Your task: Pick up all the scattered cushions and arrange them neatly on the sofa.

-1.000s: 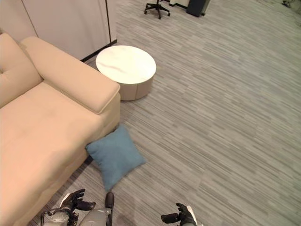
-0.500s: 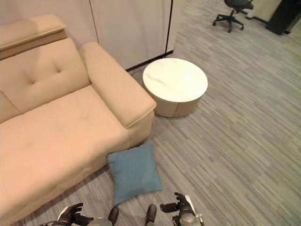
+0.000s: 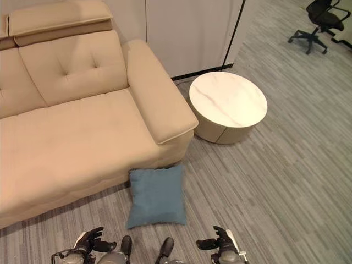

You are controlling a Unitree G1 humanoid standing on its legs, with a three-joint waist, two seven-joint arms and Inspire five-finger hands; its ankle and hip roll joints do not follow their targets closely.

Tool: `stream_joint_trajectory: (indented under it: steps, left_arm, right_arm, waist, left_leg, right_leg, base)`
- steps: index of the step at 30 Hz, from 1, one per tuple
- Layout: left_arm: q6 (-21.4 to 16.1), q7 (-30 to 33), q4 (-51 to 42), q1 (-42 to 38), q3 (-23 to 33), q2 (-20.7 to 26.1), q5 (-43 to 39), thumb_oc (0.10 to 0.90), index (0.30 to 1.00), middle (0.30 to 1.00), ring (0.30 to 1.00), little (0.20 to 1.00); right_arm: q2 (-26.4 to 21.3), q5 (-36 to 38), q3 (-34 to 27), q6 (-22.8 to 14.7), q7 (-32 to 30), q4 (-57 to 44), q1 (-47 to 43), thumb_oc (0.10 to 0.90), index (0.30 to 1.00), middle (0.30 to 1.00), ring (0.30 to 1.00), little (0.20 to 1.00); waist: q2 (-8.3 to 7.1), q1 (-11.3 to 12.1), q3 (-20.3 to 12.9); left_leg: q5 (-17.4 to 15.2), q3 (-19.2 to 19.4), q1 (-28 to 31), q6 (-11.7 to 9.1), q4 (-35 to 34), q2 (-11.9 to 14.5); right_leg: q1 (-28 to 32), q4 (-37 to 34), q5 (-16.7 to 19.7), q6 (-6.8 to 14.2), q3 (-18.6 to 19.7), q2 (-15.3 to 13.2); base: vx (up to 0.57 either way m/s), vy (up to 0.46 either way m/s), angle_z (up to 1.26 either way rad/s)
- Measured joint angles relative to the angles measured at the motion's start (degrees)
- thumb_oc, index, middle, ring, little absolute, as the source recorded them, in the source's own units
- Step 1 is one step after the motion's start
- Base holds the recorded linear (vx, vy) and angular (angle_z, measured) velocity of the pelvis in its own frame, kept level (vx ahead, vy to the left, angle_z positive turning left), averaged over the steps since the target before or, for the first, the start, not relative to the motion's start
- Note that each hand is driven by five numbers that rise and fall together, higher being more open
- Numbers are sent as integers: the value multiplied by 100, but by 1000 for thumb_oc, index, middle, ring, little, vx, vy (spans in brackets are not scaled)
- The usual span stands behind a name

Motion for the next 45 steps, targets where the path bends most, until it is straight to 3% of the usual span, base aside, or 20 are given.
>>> stream_joint_trajectory:
  steps: [2, 3, 4, 7, 9, 11, 13, 15, 18, 19, 26, 33, 35, 36, 37, 38, 40, 42, 45]
  left_arm:
    - [-3, -2, -1, 2, -1, 17, -1, 800, 900, 900, 900, 900]
    - [-9, 7, -5, -85, -40, 102, -5, 800, 900, 900, 900, 900]
    - [-10, 9, -5, -144, -53, 173, -6, 800, 900, 900, 900, 900]
    - [-18, 31, -49, -156, -46, 392, -17, 800, 900, 900, 900, 900]
    - [-17, 49, -13, -167, -47, 510, -19, 800, 900, 900, 900, 900]
    - [-20, 53, 21, -184, -40, 560, -18, 800, 900, 900, 900, 900]
    - [-22, 67, 28, -179, -33, 554, -21, 800, 900, 900, 900, 900]
    - [-38, 60, -4, -102, -36, 516, -50, 800, 900, 900, 900, 900]
    - [-35, 43, -3, -73, -40, 396, -60, 800, 900, 900, 900, 900]
    - [-37, 35, -19, -116, -49, 277, -80, 800, 900, 900, 900, 900]
    - [-53, 55, -280, -322, -62, 121, -277, 800, 900, 900, 900, 900]
    - [-70, 44, -315, -247, -55, 122, -322, 800, 900, 900, 900, 900]
    - [-61, 11, -155, -176, 25, 120, -317, 800, 900, 900, 900, 900]
    - [-63, 1, -35, -169, 74, 115, -286, 800, 900, 900, 900, 900]
    - [-36, 12, 27, -131, 76, 106, -264, 800, 900, 900, 900, 900]
    - [-12, 18, 58, 0, 142, 196, -213, 800, 900, 900, 900, 900]
    - [-18, 13, 89, 53, 179, 332, -200, 800, 900, 900, 900, 900]
    - [-9, 23, 219, 54, 193, 449, -177, 800, 900, 900, 900, 900]
    - [-5, 40, 255, 75, 268, 557, -166, 800, 900, 900, 900, 900]
  right_arm:
    - [2, -1, 5, 6, 7, -49, -44, 800, 900, 900, 900, 900]
    - [13, 0, 31, -7, 13, -140, -76, 800, 900, 900, 900, 900]
    - [28, 1, 73, -10, 17, -141, -96, 800, 900, 900, 900, 900]
    - [119, 1, 121, -12, 55, -140, -83, 800, 900, 900, 900, 900]
    - [166, 0, 122, -38, 102, -136, -172, 800, 900, 900, 900, 900]
    - [174, 0, 125, -45, 109, -118, -200, 800, 900, 900, 900, 900]
    - [176, -6, 129, -40, 109, -70, -175, 800, 900, 900, 900, 900]
    - [175, -21, 131, -41, 108, -83, -194, 800, 900, 900, 900, 900]
    - [131, -21, 128, -91, 96, -130, -238, 800, 900, 900, 900, 900]
    - [85, -19, 121, -92, 82, -132, -251, 800, 900, 900, 900, 900]
    - [23, -12, 119, -113, 55, -126, -259, 800, 900, 900, 900, 900]
    - [4, -17, 119, -108, 73, -124, -185, 800, 900, 900, 900, 900]
    - [8, -21, 114, -111, 77, -123, -211, 800, 900, 900, 900, 900]
    - [-2, -21, 98, -112, 83, -114, -221, 800, 900, 900, 900, 900]
    - [-22, -21, 104, -99, 99, -113, -259, 800, 900, 900, 900, 900]
    - [-4, -21, 120, -98, 112, -127, -216, 800, 900, 900, 900, 900]
    - [50, -21, 120, -75, 114, -113, -107, 800, 900, 900, 900, 900]
    - [120, -22, 120, -54, 115, -113, -46, 800, 900, 900, 900, 900]
    - [216, -22, 120, -39, 127, -116, 26, 800, 900, 900, 900, 900]
  waist:
    - [19, -14, 21]
    - [56, -39, 80]
    - [68, -49, 104]
    - [19, -21, 93]
    - [10, 35, 125]
    - [32, 34, 182]
    - [20, 31, 182]
    - [39, 70, 172]
    - [15, 38, 178]
    - [17, 36, 180]
    - [22, -45, 204]
    - [67, -56, 217]
    - [53, -42, 217]
    - [41, -44, 223]
    - [96, -35, 197]
    - [24, -64, 188]
    - [-116, -37, 120]
    - [-151, -51, 100]
    - [-169, -82, 85]
  left_leg:
    - [-5, 68, 15, 102, 15, -30]
    - [-46, 80, -34, 193, 114, -51]
    - [-80, 43, -61, 217, 164, -79]
    - [-73, -2, -79, 236, 132, -234]
    - [-65, -35, -94, 247, 104, -277]
    - [-41, -152, -162, 233, 111, -334]
    - [-24, -330, -172, 174, 114, -361]
    - [17, -356, -241, 85, 111, -219]
    - [59, -540, -393, -55, 121, -91]
    - [89, -634, -477, -125, 145, 14]
    - [172, -795, -597, -270, 121, 170]
    - [74, -636, -358, -203, 124, 0]
    - [-64, -516, -214, -86, 167, -59]
    - [-194, -474, -163, 67, 206, -122]
    - [-192, -471, -118, 29, 201, -50]
    - [-190, -363, 5, 56, 219, -122]
    - [-254, -314, 11, 139, 247, -210]
    - [-233, -311, 115, 160, 152, -214]
    - [-241, -425, 183, 189, 85, -223]
  right_leg:
    - [-342, 753, -145, 169, -2, -226]
    - [-706, 1529, -305, 411, 8, -433]
    - [-828, 1811, -448, 495, 128, -533]
    - [-788, 1736, -577, 675, 376, -824]
    - [-609, 1287, -556, 711, 369, -974]
    - [-332, 519, -457, 796, 353, -941]
    - [-12, -55, 95, 641, 258, -856]
    - [95, -318, 242, 460, 201, -652]
    - [219, -728, 399, 355, 34, -470]
    - [192, -729, 377, 355, -58, -348]
    - [152, -729, 285, 278, -261, -220]
    - [307, -725, 348, 232, -102, -339]
    - [315, -554, 324, 313, 12, -409]
    - [224, -284, 247, 401, 112, -480]
    - [57, 32, 170, 448, 182, -508]
    - [0, 347, 66, 545, 163, -666]
    - [-139, 589, -25, 537, 153, -810]
    - [-202, 715, -68, 587, -127, -890]
    - [-245, 518, -61, 612, -110, -870]
  base:
    - [-32, 88, -8]
    - [20, 39, -1]
    - [46, 11, 16]
    - [28, -29, 15]
    - [26, -70, 1]
    - [23, -132, 28]
    - [-1, -104, 48]
    - [-5, -131, 17]
    - [1, -102, 23]
    - [2, -138, 32]
    - [30, -46, 13]
    - [70, 150, -10]
    - [68, 234, -38]
    - [27, 51, -42]
    - [93, 102, -45]
    - [121, 57, -35]
    - [123, 27, -16]
    - [115, 10, -4]
    - [115, -13, 10]
